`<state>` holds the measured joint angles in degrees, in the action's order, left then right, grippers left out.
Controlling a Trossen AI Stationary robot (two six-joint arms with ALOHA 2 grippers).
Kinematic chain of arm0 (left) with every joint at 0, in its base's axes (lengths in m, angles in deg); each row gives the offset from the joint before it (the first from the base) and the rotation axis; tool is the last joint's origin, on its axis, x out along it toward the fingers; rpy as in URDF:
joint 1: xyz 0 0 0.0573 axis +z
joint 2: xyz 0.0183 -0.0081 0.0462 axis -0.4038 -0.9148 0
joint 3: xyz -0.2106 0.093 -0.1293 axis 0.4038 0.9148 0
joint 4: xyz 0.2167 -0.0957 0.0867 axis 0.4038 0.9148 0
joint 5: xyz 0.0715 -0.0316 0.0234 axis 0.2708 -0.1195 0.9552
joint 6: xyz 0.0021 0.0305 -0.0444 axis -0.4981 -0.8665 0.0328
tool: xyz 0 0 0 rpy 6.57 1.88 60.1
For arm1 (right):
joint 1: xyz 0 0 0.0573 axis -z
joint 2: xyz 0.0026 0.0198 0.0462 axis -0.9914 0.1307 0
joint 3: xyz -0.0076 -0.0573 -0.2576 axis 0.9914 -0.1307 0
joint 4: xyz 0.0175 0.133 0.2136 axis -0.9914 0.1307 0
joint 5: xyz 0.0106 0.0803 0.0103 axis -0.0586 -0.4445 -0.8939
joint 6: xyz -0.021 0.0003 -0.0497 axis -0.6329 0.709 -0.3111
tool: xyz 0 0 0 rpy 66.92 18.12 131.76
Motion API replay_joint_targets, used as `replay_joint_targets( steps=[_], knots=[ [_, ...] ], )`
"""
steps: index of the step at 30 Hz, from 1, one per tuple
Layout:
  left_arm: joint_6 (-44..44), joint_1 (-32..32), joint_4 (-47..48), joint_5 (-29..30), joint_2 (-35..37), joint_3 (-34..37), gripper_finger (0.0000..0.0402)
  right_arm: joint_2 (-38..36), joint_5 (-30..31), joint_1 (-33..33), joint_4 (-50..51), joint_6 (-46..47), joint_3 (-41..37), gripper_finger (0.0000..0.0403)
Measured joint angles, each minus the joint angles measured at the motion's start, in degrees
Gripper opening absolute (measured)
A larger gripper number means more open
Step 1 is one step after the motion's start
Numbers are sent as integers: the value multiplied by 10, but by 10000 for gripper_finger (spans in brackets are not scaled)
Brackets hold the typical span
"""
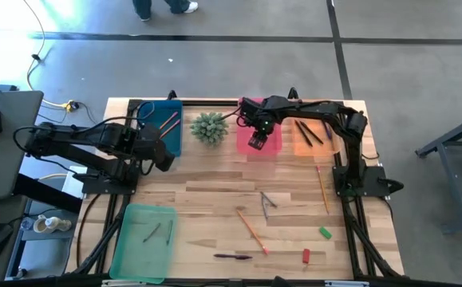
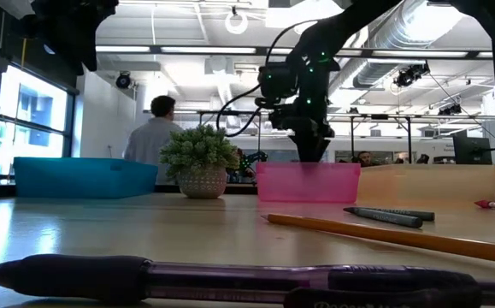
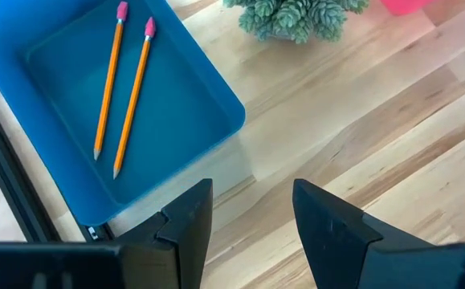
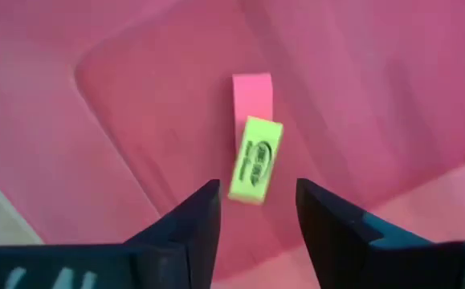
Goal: Sort crayons/erasers/pens/pencils in bins
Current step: Put the orange eraser into the pink bin
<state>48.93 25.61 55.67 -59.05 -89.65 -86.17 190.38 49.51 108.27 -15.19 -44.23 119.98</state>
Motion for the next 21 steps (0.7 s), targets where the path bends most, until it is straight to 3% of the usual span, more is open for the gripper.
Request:
replay_joint_targets(
  steps=[4, 12, 21],
  knots=[
    [-17, 0, 1, -3, -6, 0, 163, 0, 27, 1, 51, 15, 39, 160],
    [-52, 0, 2, -22, -7, 0, 163, -14, 23, -16, 102, -37, 101, 160],
    [-76, 0, 2, -30, -7, 0, 163, -119, 23, -38, 97, -12, 56, 160]
  ],
)
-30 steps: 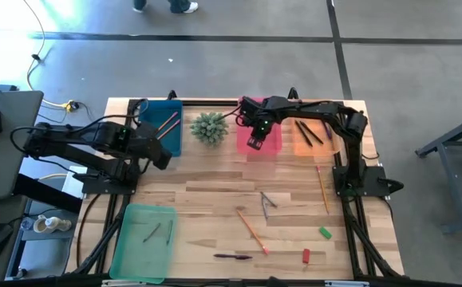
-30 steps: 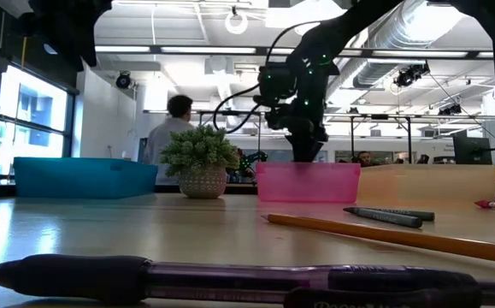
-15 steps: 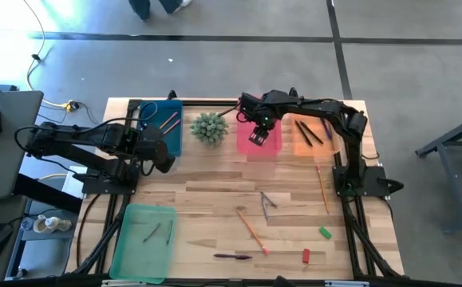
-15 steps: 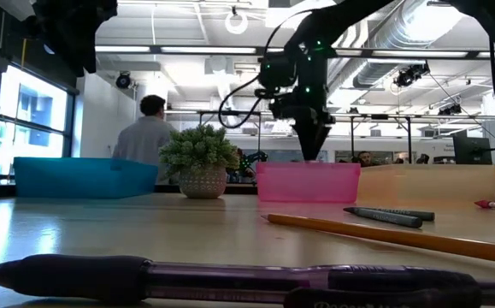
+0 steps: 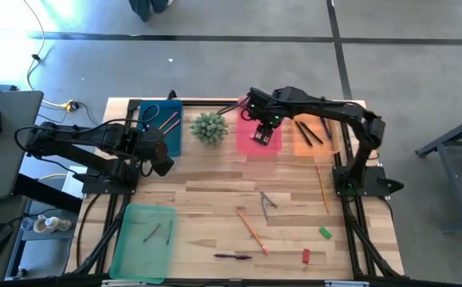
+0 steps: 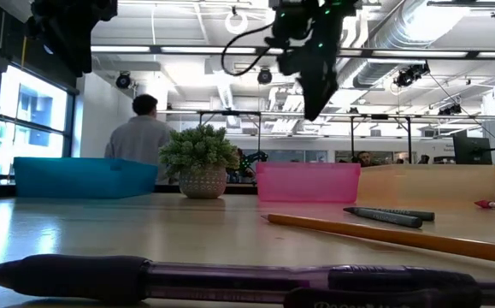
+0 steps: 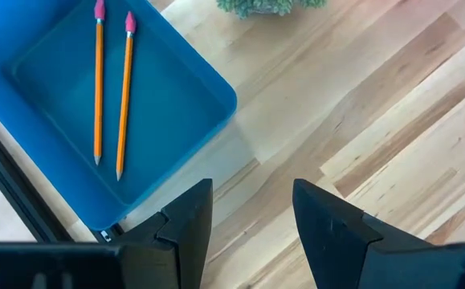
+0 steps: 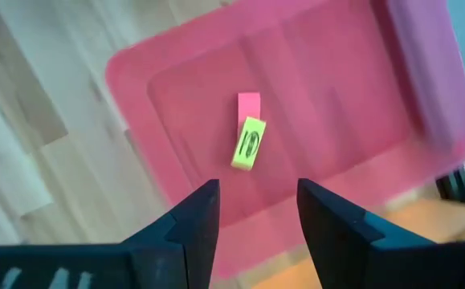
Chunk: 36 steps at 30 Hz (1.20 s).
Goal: Sort crayons/erasers/pens/pencils in bins
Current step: Put the orange eraser into the pink bin
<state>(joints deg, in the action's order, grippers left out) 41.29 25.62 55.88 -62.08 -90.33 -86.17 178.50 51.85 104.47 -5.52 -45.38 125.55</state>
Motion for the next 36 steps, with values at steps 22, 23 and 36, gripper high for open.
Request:
replay_joint_targets(
  steps=[22, 23, 36],
  knots=[
    [0, 0, -1, 3, 0, 0, 163, -251, -3, -175, -42, 417, -242, 160],
    [0, 0, -1, 3, 0, 0, 163, -251, -3, -186, -42, 429, -242, 160],
    [0, 0, -1, 3, 0, 0, 163, -250, 8, -336, -7, 632, -242, 160]
  ],
)
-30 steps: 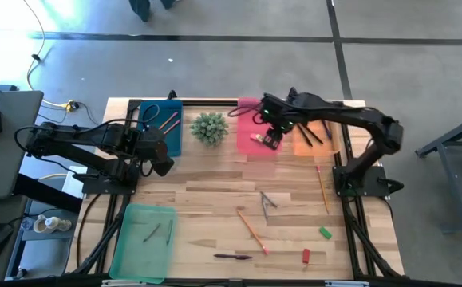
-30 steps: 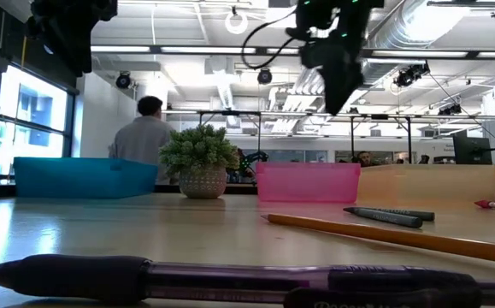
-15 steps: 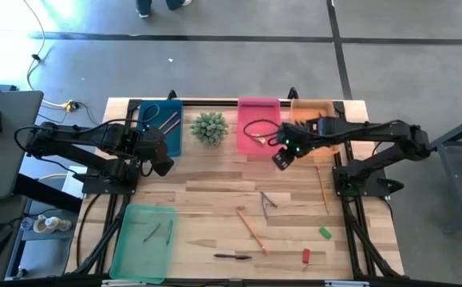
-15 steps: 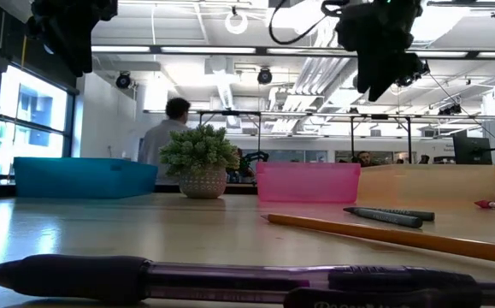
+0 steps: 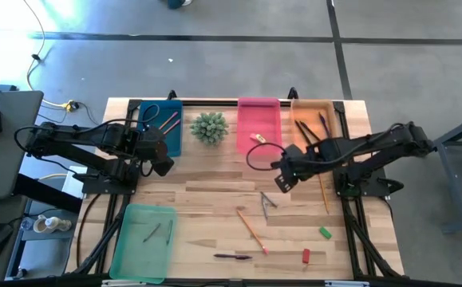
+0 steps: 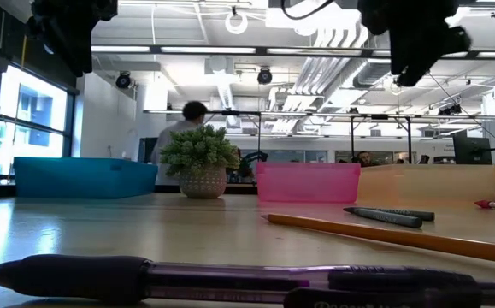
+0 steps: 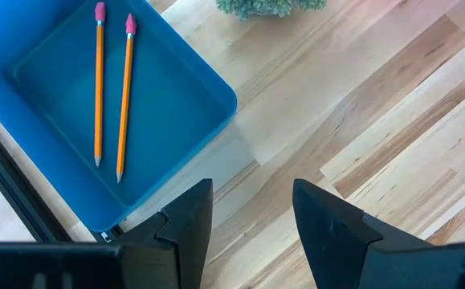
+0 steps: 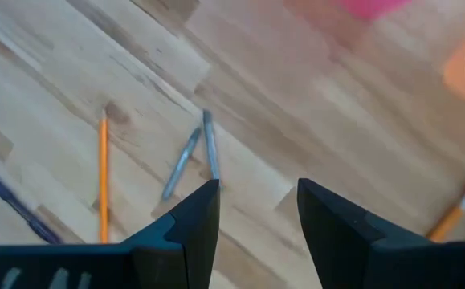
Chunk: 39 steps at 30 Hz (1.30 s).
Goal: Sort crayons/erasers/pens/pencils in bins
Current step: Put the orange eraser into the pink bin
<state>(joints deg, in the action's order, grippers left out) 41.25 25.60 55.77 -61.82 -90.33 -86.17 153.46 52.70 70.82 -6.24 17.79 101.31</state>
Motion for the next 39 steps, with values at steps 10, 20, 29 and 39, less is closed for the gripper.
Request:
replay_joint_targets(
  steps=[10, 20, 29, 39],
  knots=[
    [-40, 0, 0, 0, 0, 0, 163, 0, 2, -97, 39, 237, 0, 160],
    [-74, 0, -1, -1, 0, 0, 163, 48, -26, -211, 29, 445, 0, 160],
    [-104, 0, -1, -2, 0, 0, 163, 95, -37, -277, -46, 542, 0, 161],
    [-104, 0, -2, -2, 0, 0, 163, 148, -38, -346, -78, 646, 0, 162]
  ],
)
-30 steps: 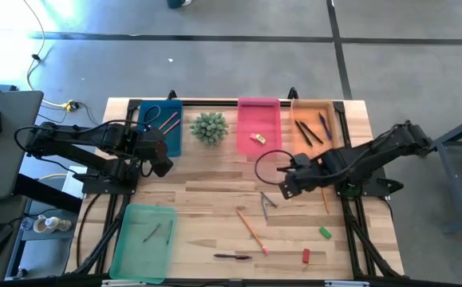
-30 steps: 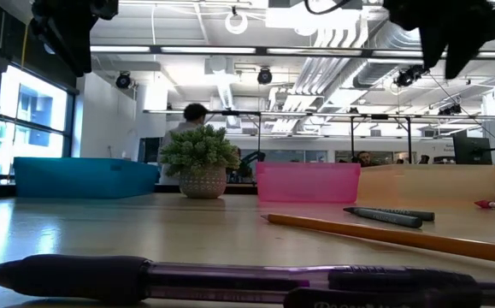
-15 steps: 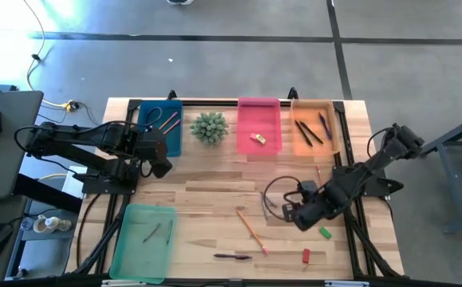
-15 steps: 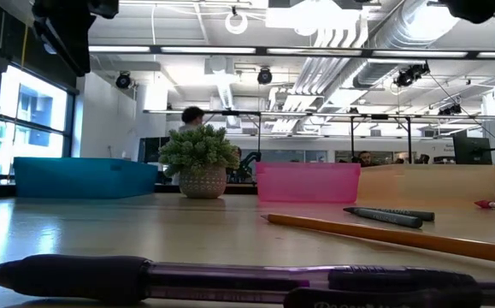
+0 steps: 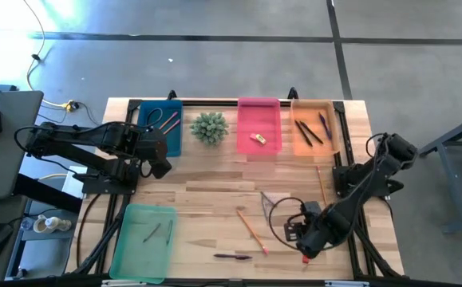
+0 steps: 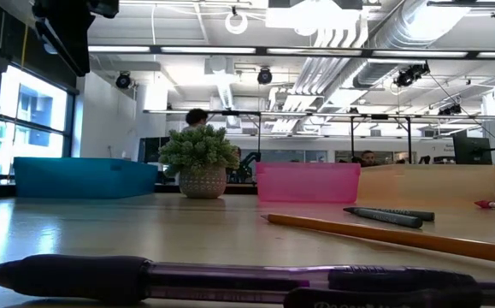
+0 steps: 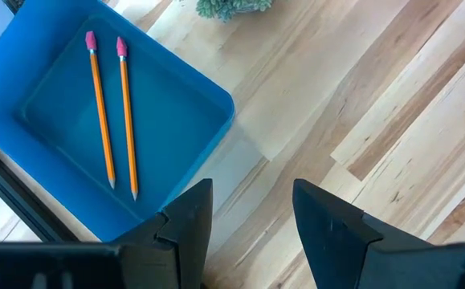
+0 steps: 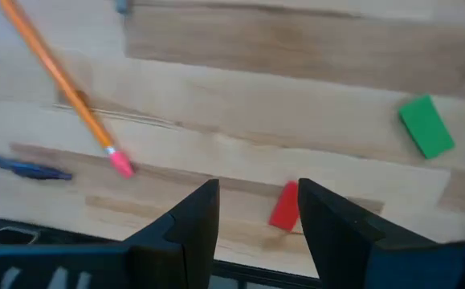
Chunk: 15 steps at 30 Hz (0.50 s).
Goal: Sort crayons/erasers/pens/pencils in bins
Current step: Put the orange eraser into the pink bin
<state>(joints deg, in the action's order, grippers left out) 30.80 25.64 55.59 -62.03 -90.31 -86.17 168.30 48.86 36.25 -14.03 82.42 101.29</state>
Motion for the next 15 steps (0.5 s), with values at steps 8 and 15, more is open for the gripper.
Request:
replay_joint_targets(
  steps=[8, 15],
  knots=[
    [3, 0, 0, 0, 0, 0, 163, 46, -14, -31, -55, 10, 0, 162],
    [4, 0, 0, 0, 0, 0, 163, 86, -79, -58, -81, 27, 0, 162]
  ],
)
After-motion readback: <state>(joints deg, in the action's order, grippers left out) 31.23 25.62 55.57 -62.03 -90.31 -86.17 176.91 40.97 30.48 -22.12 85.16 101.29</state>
